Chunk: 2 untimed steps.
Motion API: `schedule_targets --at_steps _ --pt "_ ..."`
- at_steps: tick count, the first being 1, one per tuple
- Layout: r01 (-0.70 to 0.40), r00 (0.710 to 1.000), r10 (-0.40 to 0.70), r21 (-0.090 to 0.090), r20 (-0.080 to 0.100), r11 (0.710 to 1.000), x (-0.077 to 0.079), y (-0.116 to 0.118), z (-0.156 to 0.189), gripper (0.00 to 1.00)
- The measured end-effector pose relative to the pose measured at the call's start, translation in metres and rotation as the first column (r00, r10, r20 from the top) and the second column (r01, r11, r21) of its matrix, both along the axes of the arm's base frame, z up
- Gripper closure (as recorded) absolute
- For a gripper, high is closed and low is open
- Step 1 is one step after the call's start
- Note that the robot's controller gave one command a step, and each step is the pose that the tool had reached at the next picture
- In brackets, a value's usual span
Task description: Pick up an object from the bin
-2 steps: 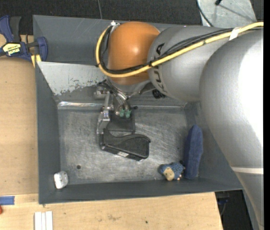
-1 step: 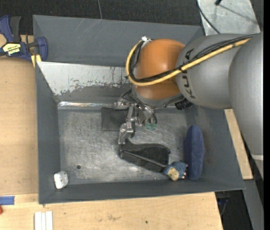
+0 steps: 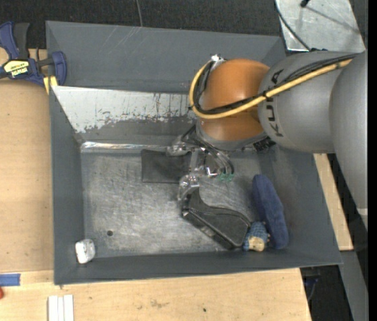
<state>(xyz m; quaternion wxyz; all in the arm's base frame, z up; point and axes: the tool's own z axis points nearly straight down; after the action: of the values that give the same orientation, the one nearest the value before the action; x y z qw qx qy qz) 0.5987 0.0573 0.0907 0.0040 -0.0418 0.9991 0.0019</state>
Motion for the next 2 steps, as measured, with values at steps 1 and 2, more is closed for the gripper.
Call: schedule_targets --at_steps 1,2 --pt "0.0 1.0 0.0 -0.003 -0.004 1.0 -0.0013 -0.0014 -0.001 1.0" --pt "0.002 1.0 -0.002 -0.001 -0.002 1.0 -0.0006 -0.0005 -0.0006 0.0"
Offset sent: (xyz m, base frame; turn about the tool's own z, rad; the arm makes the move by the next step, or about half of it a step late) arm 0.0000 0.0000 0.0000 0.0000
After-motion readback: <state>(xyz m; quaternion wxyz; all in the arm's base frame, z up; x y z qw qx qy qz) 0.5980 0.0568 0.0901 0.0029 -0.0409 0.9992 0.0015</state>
